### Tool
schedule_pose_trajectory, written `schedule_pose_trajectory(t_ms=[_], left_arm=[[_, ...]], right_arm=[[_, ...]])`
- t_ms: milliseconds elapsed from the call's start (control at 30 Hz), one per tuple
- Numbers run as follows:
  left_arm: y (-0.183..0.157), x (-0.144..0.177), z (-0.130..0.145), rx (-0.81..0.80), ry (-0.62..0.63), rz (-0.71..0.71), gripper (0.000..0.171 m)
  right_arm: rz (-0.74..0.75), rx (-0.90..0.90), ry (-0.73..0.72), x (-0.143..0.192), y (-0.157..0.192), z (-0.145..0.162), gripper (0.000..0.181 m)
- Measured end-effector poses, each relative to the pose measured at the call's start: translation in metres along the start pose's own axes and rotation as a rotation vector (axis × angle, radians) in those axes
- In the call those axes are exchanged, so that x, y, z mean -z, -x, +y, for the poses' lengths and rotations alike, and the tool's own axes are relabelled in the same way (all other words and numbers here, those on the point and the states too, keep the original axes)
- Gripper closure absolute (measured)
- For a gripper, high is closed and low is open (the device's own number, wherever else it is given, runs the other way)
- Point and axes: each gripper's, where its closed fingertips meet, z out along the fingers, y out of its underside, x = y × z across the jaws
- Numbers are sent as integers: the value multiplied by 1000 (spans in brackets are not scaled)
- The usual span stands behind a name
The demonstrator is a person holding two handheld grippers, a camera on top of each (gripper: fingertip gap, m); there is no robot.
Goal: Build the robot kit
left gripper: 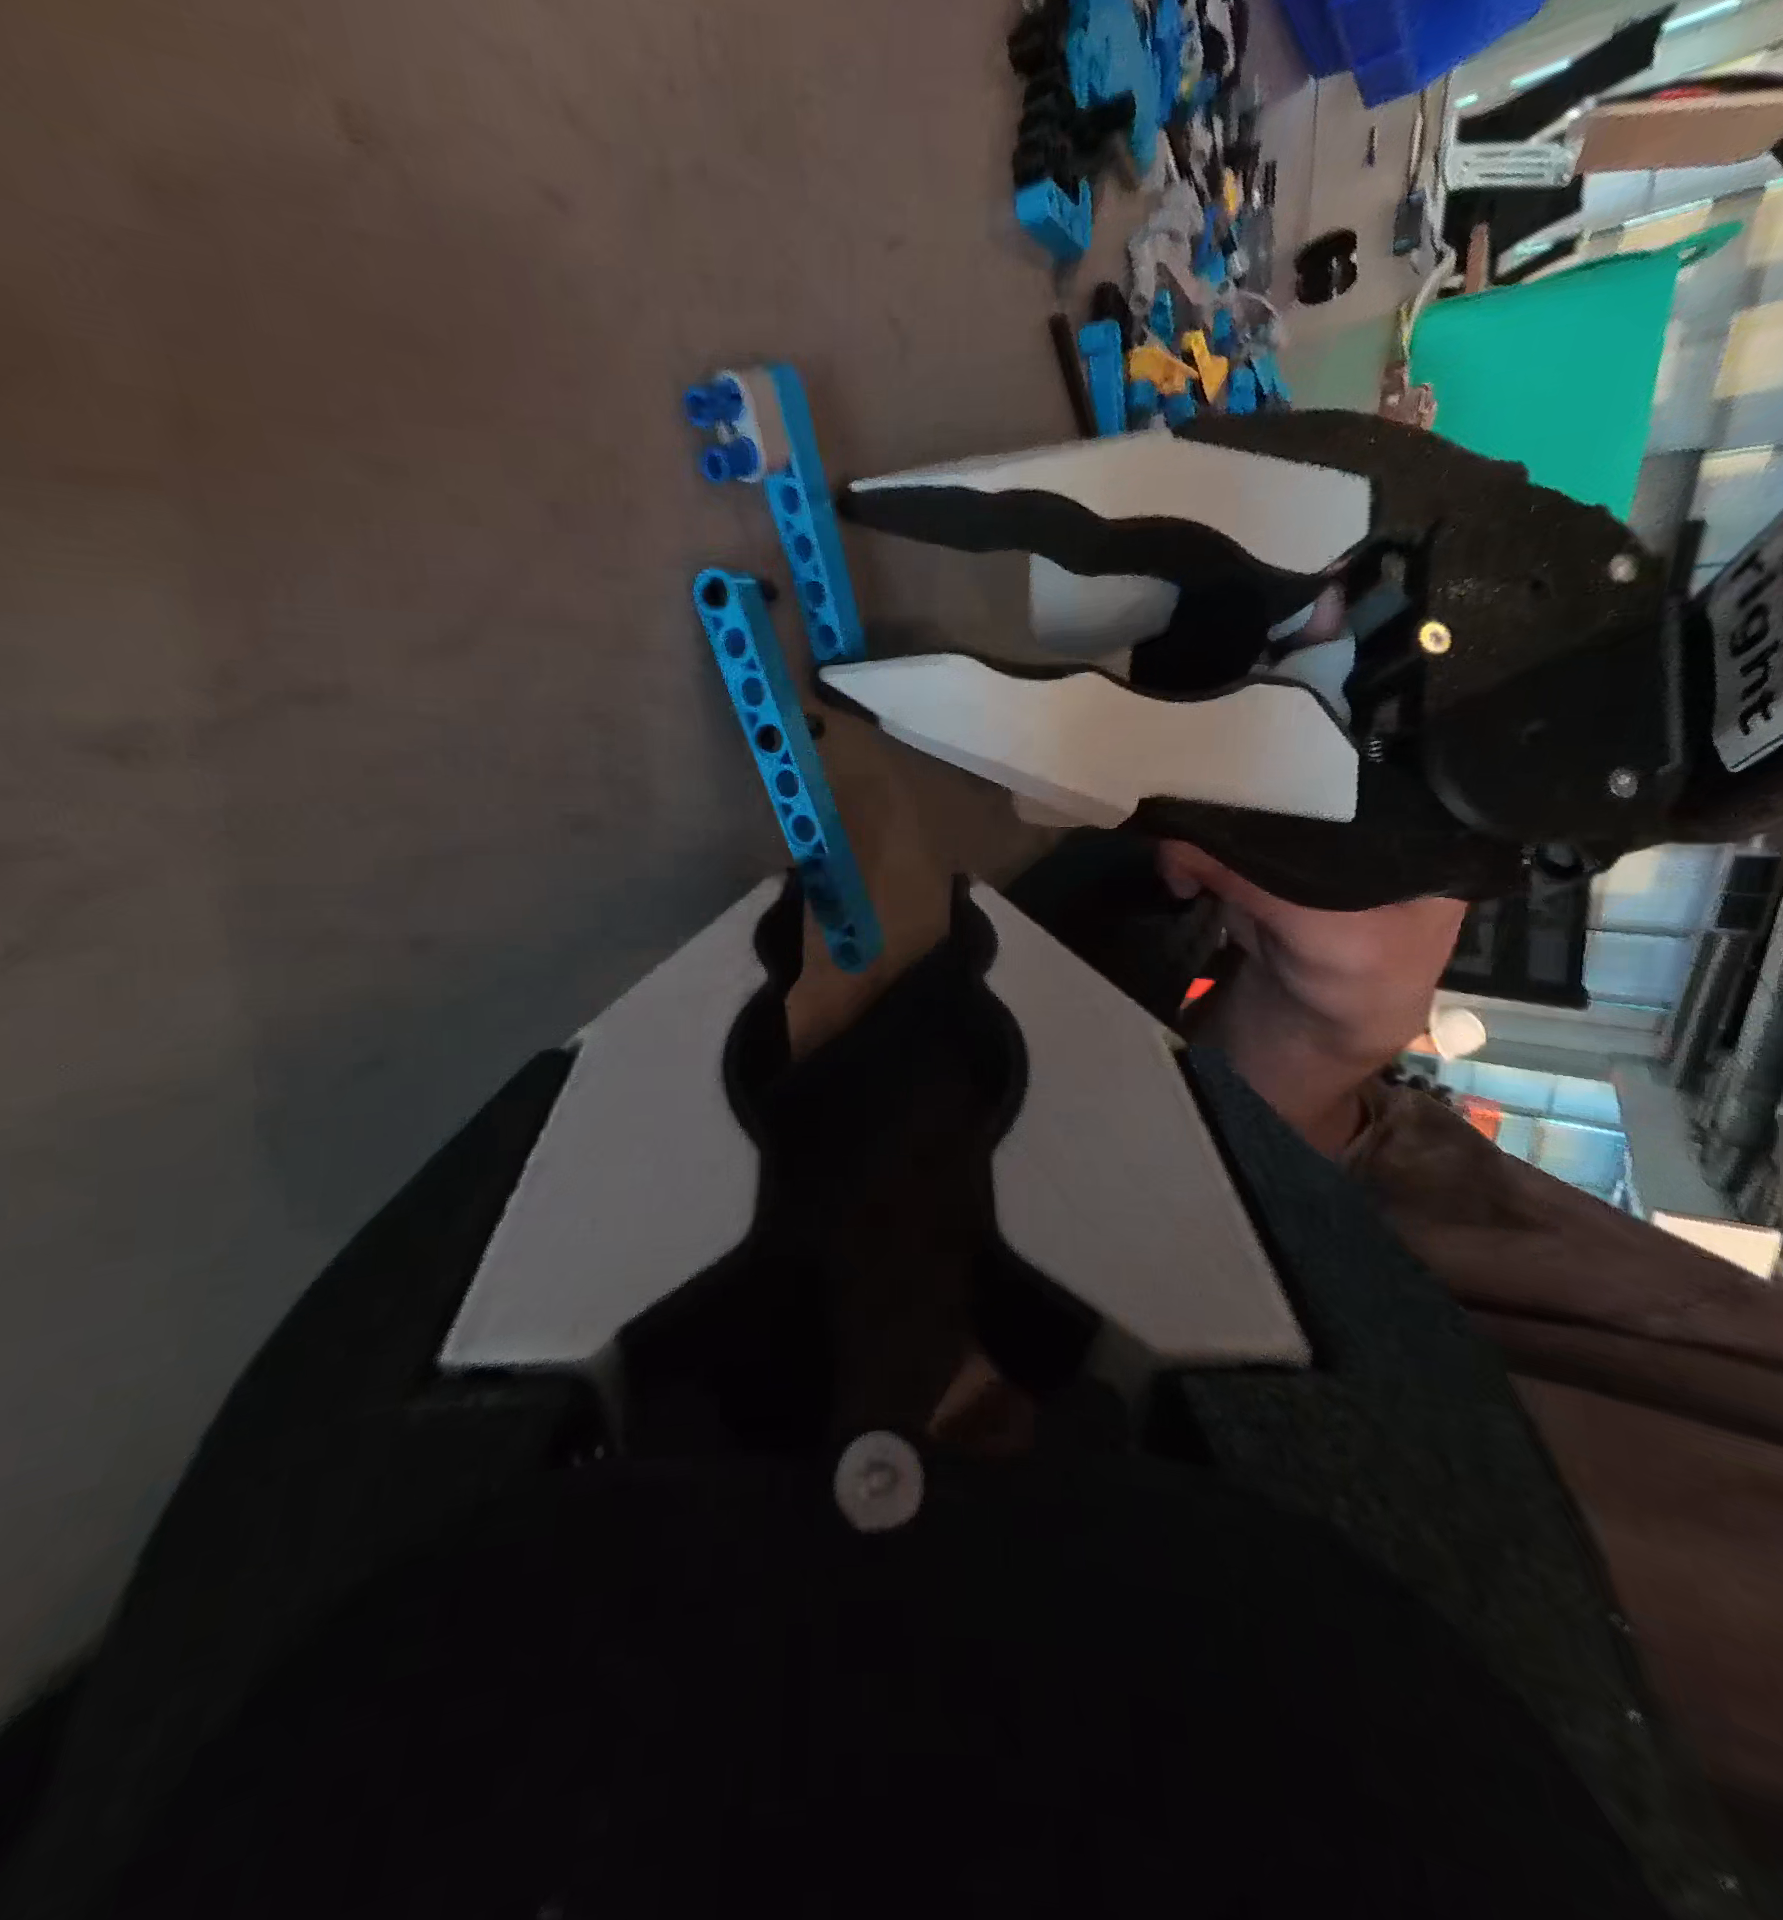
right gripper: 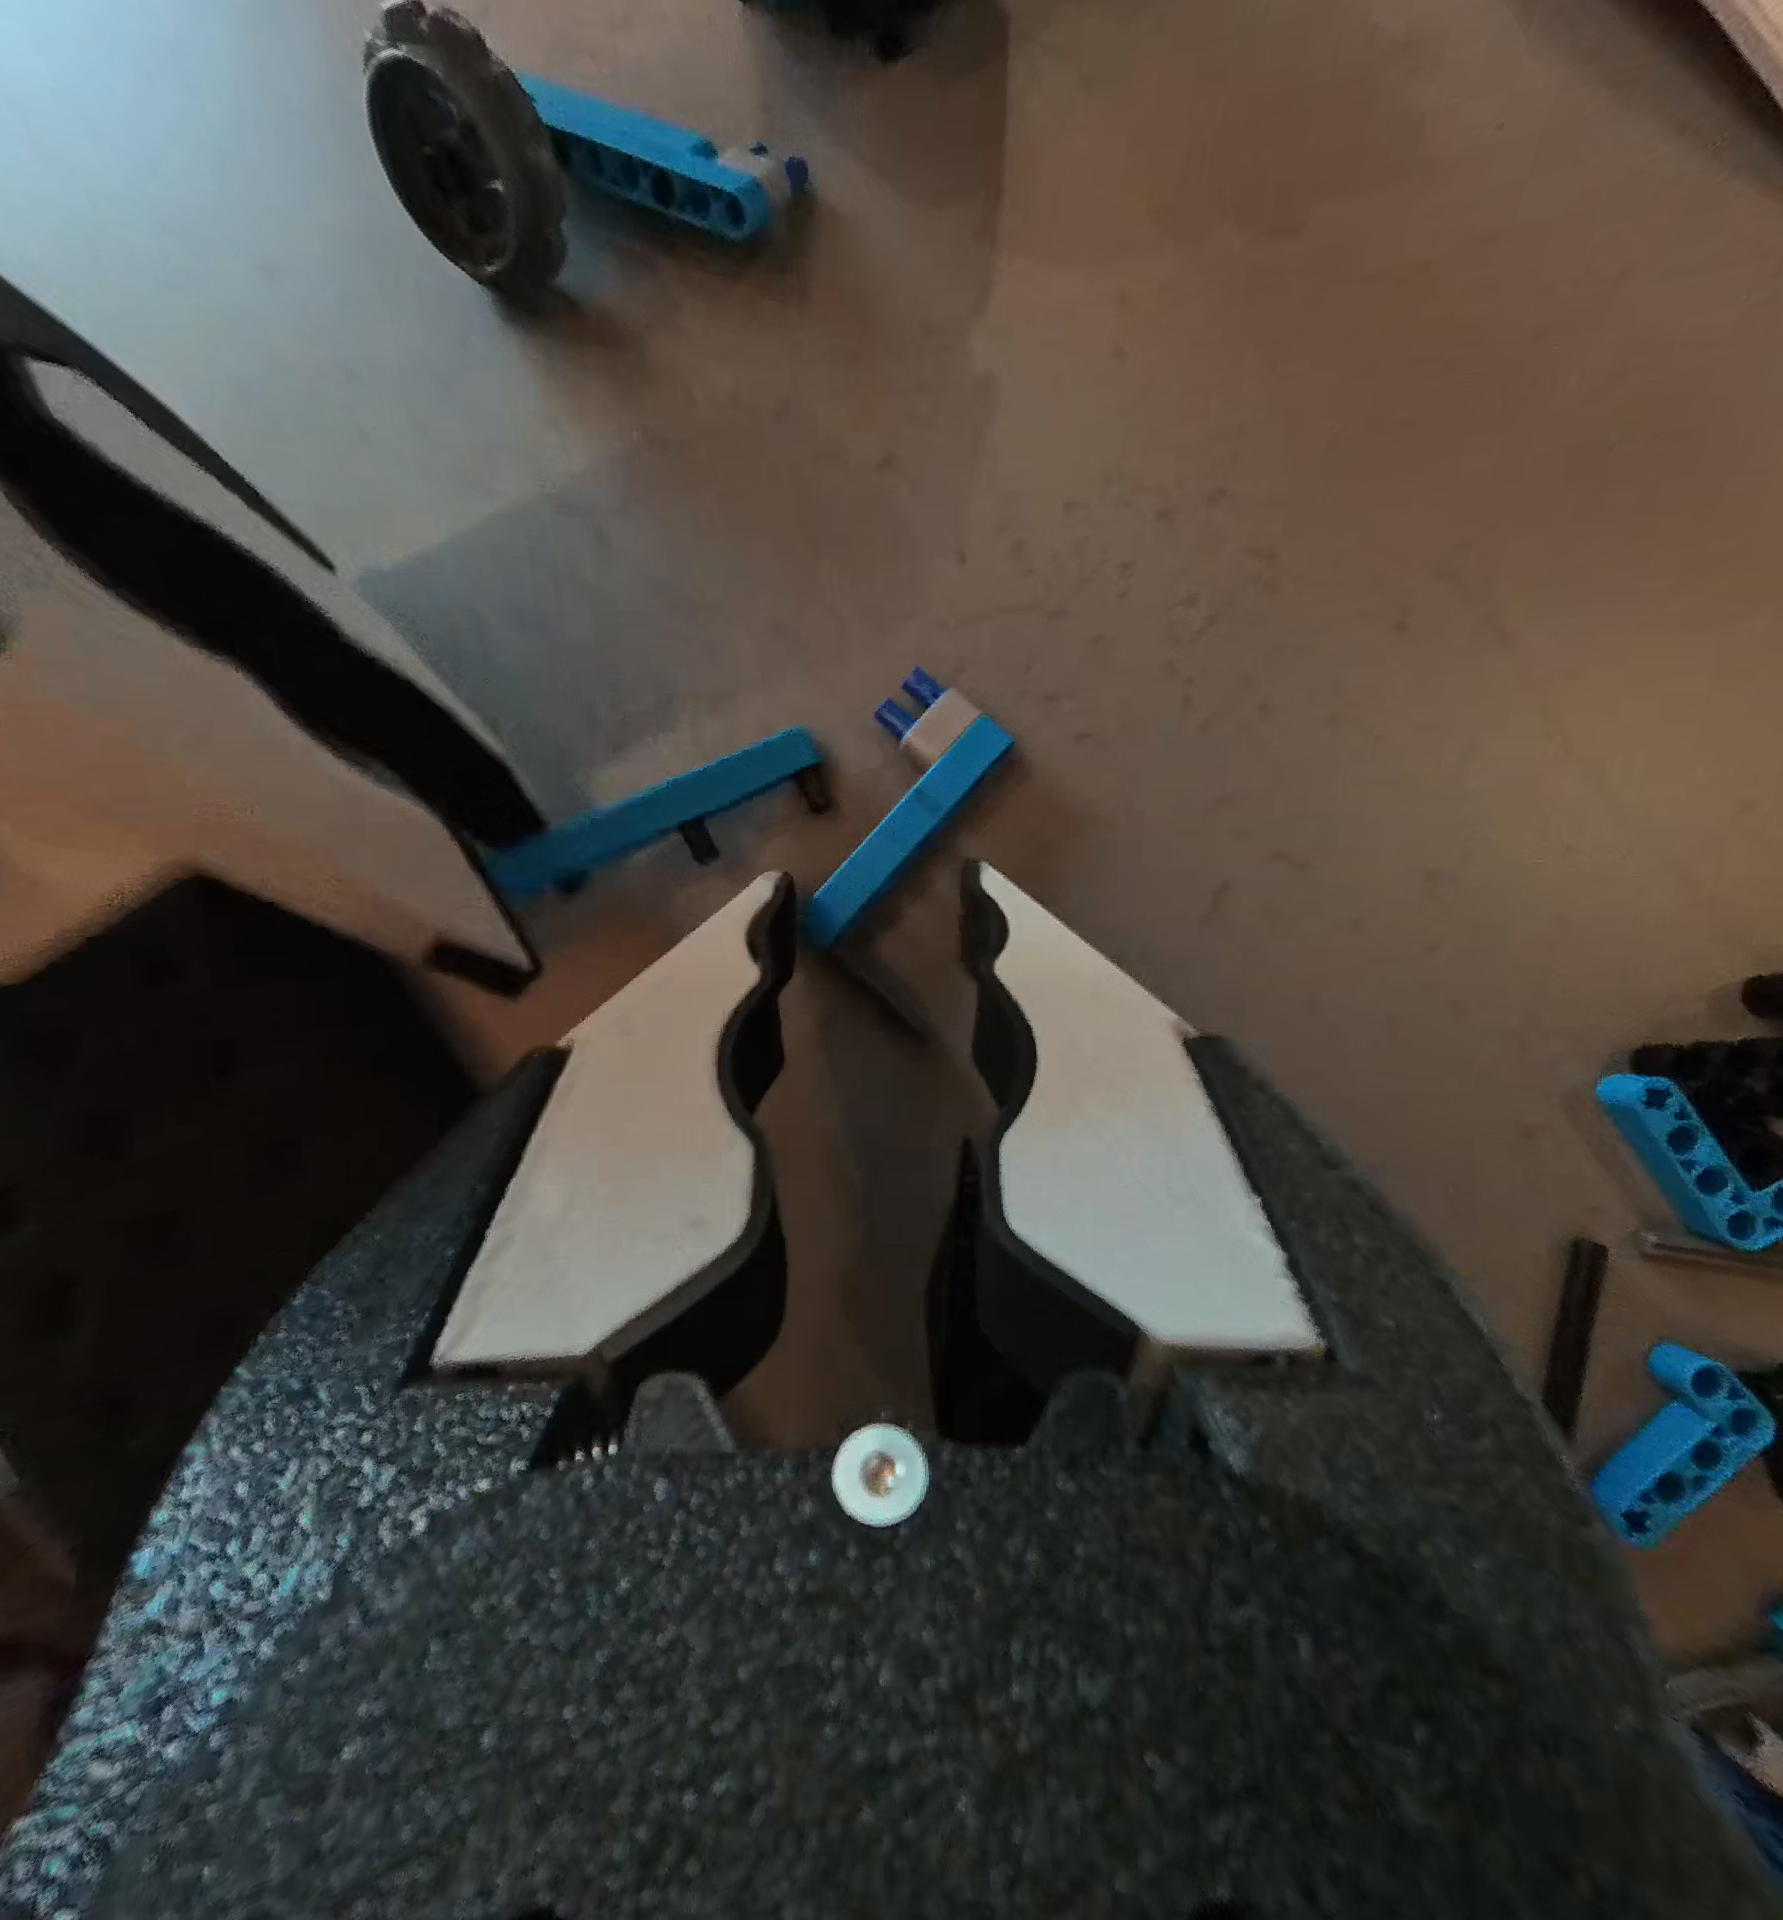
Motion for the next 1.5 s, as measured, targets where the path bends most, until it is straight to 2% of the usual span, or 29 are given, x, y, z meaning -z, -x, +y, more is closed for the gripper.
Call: schedule_pose_trajectory(t_ms=[133,200,300,367,467,567,700,800,933,1033,1100,1267,1500], left_arm=[[-5,-7,0,-29,11,7,143],[-1,-2,-1,-114,-7,-44,139],[-4,-2,0,-235,-28,-91,127],[-7,-10,2,-307,-7,-106,124],[-8,-17,3,-430,18,-144,121],[-8,-14,13,-503,60,-152,116],[-8,-1,20,-588,71,-136,113],[-6,15,20,-622,57,-101,113],[-3,29,19,-569,18,-67,113],[-10,34,23,-547,-11,-1,114],[-11,36,27,-529,-9,28,114],[-14,47,32,-517,-12,58,114],[-1,52,25,-567,-49,-20,114]], right_arm=[[2,-9,13,5,-1,0,150],[-6,-17,0,11,1,-1,150],[-79,26,-55,21,22,-8,160],[-19,105,-76,26,23,-12,159],[74,139,-68,23,14,-13,145],[46,72,-43,8,13,-9,120],[101,24,-10,-8,4,-7,110],[118,-87,-52,-6,1,-16,120],[122,-210,-46,-11,6,-17,121],[172,-249,-40,-14,3,-19,134],[234,-210,-14,-13,-5,-16,150],[182,-151,-15,-14,-1,-18,154],[116,14,9,-15,5,-19,154]])
